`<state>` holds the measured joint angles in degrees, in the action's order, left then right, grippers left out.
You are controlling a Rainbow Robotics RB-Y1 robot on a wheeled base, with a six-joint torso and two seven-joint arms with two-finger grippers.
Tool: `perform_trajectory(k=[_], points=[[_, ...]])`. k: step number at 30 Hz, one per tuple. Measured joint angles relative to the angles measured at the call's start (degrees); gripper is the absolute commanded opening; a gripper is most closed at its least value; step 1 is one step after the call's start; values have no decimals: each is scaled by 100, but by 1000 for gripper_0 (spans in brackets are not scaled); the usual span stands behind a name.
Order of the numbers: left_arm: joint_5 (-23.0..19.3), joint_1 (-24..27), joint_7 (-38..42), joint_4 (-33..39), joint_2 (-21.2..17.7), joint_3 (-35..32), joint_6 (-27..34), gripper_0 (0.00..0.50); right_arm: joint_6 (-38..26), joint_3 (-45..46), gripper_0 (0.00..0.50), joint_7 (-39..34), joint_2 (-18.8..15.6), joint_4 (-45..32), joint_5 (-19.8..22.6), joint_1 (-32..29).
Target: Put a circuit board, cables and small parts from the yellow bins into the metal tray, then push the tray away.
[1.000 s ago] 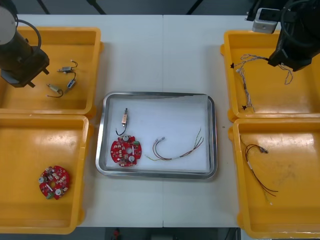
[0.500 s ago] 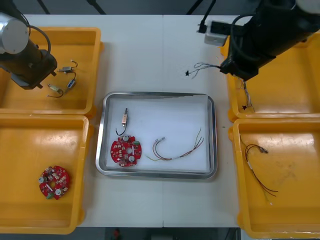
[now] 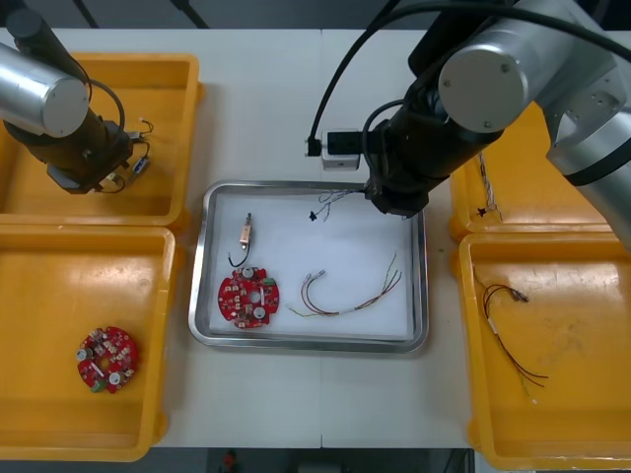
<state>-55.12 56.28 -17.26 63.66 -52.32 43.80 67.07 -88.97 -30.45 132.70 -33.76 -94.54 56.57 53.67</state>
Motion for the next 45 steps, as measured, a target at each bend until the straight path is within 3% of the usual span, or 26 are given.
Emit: perform_trajectory(k=[11, 13, 14, 15, 16, 22, 24, 25, 26, 37, 40, 45], points=[[-1, 74, 0, -54, 45, 318, -227, 499, 934, -974, 15, 5, 185, 523, -335, -3], [-1, 75, 0, -54, 45, 318, -227, 361, 1072, -1107, 19, 6, 212, 683, -398, -3], [-1, 75, 0, -55, 45, 318, -227, 189, 1121, -1170, 20, 7, 222, 748, -427, -3], [-1, 75, 0, -55, 45, 318, -227, 132, 1161, -1227, 22, 8, 232, 808, -461, -3], [-1, 75, 0, -55, 46, 318, -227, 11, 1197, -1278, 28, 13, 243, 866, -489, -4], [65, 75, 0, -56, 47, 318, -226, 0, 1258, -1423, 86, 169, 302, 1100, -522, -4], [114, 75, 0, -57, 48, 320, -226, 0, 1258, -1425, 221, 169, 308, 1100, -522, -4], [139, 75, 0, -57, 49, 320, -226, 0, 1258, -1425, 387, 169, 310, 1100, -521, -4], [164, 75, 0, -57, 50, 320, -226, 0, 1258, -1425, 490, 169, 311, 1100, -521, -4], [416, 75, -267, -52, 32, 239, -106, 0, 1113, -1347, 500, 168, 312, 1012, -511, -4], [416, 75, -917, -19, 20, 38, 76, 0, 691, -1127, 500, 166, 313, 781, -510, -5], [416, 74, -2688, 134, -61, -395, 272, 0, -6, -464, 500, 11, 330, 289, -498, -10]])
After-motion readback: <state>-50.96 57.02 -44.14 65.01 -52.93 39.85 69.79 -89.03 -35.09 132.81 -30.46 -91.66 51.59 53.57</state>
